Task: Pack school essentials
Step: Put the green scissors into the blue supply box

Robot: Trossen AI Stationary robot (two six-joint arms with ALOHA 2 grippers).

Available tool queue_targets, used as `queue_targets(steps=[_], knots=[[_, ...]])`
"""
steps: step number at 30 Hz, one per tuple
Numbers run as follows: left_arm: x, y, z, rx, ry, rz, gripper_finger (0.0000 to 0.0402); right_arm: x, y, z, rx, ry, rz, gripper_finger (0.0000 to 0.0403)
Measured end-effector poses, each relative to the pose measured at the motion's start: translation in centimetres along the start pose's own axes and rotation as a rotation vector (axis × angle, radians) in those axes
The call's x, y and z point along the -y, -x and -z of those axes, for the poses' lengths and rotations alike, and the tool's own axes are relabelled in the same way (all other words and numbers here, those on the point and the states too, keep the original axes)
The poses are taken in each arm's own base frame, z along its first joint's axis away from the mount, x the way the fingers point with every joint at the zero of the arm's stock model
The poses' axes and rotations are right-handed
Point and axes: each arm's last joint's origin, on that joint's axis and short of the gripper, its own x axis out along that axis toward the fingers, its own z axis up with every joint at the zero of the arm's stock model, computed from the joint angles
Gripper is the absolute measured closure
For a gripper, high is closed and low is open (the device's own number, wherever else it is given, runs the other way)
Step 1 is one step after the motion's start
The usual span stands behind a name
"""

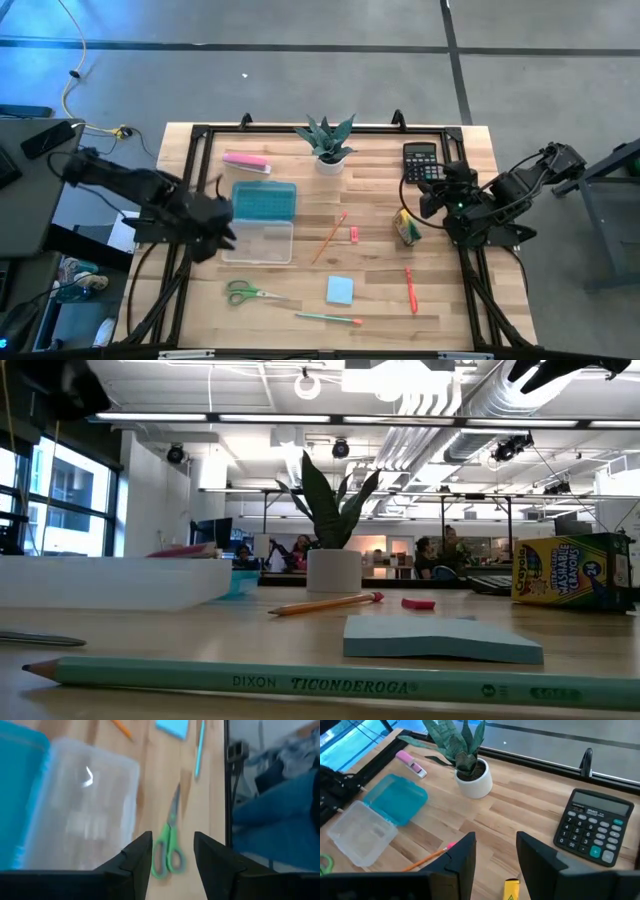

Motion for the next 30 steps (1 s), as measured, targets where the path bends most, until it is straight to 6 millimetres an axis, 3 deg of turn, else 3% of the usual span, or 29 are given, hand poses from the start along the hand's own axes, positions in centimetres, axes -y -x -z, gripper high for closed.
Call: queue_targets(steps=[9,20,30], knots=[[3.1,-3.4,1.8,-0.135,-0.008,-0.087,0.028,0.1,0.0,0.0,-0.001,0.009,0.009,0.0269],[5.0,-6.7,3.4,-0.227,0.081,-0.188,0.0279,0.2,0.0,0.0,-0.004,0.014,0.012,0.0269],[6.8,-11.3,4.1,-0.254,0.016,-0.196,0.0242,0.2,0.0,0.1,-0.032,0.051,0.011,0.0269]])
